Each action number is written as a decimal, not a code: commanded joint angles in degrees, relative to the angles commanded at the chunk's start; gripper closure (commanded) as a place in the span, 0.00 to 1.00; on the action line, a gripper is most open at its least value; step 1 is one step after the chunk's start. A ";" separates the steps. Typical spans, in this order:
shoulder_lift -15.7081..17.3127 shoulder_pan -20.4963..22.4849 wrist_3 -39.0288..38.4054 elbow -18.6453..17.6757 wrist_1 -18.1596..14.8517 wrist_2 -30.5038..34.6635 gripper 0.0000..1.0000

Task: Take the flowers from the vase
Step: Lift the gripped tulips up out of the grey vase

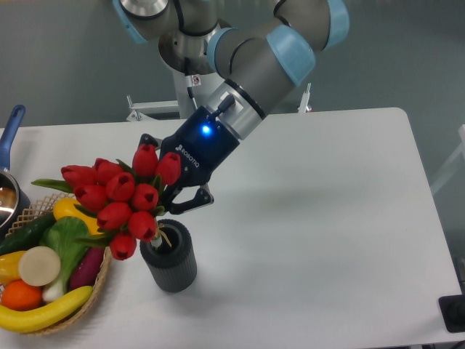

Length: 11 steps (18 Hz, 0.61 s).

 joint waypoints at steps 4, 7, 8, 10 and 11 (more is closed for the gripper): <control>1.14 0.61 -2.81 1.58 0.00 0.00 0.67; 1.76 1.23 -3.78 1.58 0.00 0.00 0.67; 1.76 2.01 -3.78 1.58 0.00 0.09 0.67; 1.76 4.47 -3.43 1.50 0.00 0.17 0.67; 1.76 5.70 -3.08 1.58 0.00 0.35 0.67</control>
